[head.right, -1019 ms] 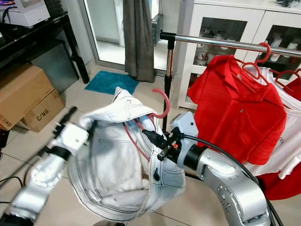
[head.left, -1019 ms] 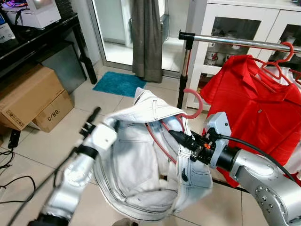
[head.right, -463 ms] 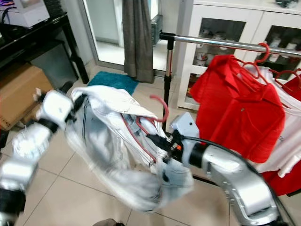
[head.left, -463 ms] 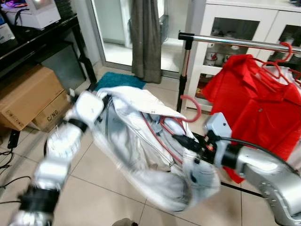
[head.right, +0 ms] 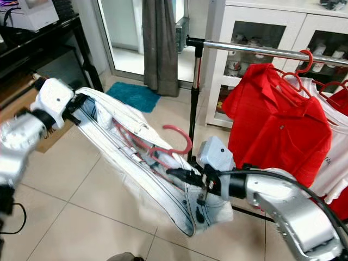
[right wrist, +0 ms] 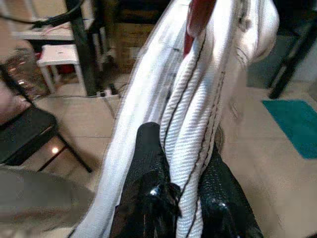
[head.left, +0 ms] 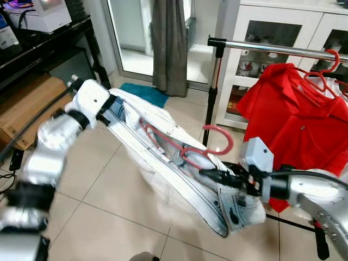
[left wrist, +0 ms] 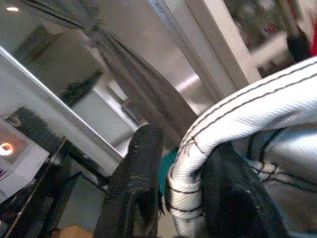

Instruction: Hang hanger

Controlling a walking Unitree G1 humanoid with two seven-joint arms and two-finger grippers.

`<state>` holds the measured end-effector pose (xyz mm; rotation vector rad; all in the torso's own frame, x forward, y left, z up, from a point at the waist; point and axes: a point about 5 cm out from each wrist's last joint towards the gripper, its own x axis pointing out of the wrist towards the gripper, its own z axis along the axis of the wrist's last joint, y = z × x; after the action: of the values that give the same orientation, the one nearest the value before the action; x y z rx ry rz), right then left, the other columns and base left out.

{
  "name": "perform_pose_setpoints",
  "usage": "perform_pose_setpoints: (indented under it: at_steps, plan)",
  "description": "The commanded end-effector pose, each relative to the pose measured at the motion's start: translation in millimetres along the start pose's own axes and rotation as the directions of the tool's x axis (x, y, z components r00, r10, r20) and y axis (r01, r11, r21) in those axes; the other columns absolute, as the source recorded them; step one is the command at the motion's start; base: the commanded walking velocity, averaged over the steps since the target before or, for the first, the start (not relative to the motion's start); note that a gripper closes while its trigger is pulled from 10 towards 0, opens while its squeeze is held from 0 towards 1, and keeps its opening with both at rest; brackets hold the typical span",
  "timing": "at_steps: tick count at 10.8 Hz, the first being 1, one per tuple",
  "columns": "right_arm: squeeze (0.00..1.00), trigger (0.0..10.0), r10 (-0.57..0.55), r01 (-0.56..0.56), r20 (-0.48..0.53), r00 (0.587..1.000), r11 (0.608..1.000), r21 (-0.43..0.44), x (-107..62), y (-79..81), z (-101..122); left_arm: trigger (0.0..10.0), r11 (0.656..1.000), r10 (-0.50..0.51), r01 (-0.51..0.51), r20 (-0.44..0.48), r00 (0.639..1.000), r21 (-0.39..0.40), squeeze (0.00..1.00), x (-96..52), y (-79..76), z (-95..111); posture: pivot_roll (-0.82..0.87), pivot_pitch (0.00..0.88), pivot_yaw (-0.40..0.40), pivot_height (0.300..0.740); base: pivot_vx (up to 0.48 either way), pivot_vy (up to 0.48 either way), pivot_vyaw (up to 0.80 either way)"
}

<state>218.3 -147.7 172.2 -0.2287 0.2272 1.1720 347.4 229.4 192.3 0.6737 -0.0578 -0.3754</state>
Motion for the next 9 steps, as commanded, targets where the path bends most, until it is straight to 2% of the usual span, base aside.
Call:
perform_pose_setpoints:
  at_steps: [1, 3, 4, 5, 6, 8, 9]
  plan:
    - [0.0, 0.0, 0.036, -0.036, 0.005, 0.999, 0.999, 0.004, -14.7, 0.6, 3.4, 0.0, 0.987, 0.16, -0.161, -0.153, 0.975, 0.005, 0.0, -22.3, 49.1, -24.7, -0.07, 0.001, 0.054, 0.74, 0.0, 0.0, 0.0]
    - [0.0, 0.0, 0.068, -0.075, 0.128, 0.989, 0.996, 0.046, -20.2, 1.7, 17.3, 0.0, 0.988, 0.141, -0.151, -0.242, 0.96, -0.025, 0.0, -27.9, 51.8, -47.0, -0.07, 0.0, 0.056, 0.74, 0.0, 0.0, 0.0]
    - [0.0, 0.0, 0.042, -0.054, 0.183, 0.982, 0.997, 0.058, -22.3, -1.8, 23.8, 0.0, 0.989, 0.113, -0.135, -0.284, 0.952, -0.058, 0.0, -30.3, 47.0, -59.1, -0.07, 0.0, 0.06, 0.74, 0.0, 0.0, 0.0]
    - [0.0, 0.0, -0.003, -0.011, 0.199, 0.98, 0.997, 0.072, -22.6, -7.5, 25.6, 0.0, 0.991, 0.076, -0.105, -0.291, 0.954, -0.087, 0.0, -30.0, 40.7, -63.9, -0.08, 0.0, 0.062, 0.74, 0.0, 0.0, 0.0]
    - [0.0, 0.0, -0.027, -0.002, 0.258, 0.966, 0.994, 0.112, -25.3, -11.1, 30.2, 0.0, 0.983, 0.026, -0.079, -0.305, 0.952, -0.165, 0.0, -29.4, 24.0, -75.2, -0.08, 0.0, 0.061, 0.74, 0.0, 0.0, 0.0]
    - [0.0, 0.0, -0.048, 0.002, 0.316, 0.947, 0.989, 0.145, -31.1, -14.1, 36.5, 0.0, 0.976, -0.004, -0.07, -0.339, 0.941, -0.205, 0.0, -34.2, 8.9, -89.7, -0.08, 0.0, 0.062, 0.74, 0.0, 0.0, 0.0]
    - [0.0, 0.0, -0.051, 0.004, 0.318, 0.947, 0.989, 0.147, -31.8, -14.8, 37.1, 0.0, 0.975, -0.011, -0.065, -0.34, 0.94, -0.211, 0.0, -34.6, 6.7, -91.1, -0.08, 0.0, 0.062, 0.74, 0.0, 0.0, 0.0]
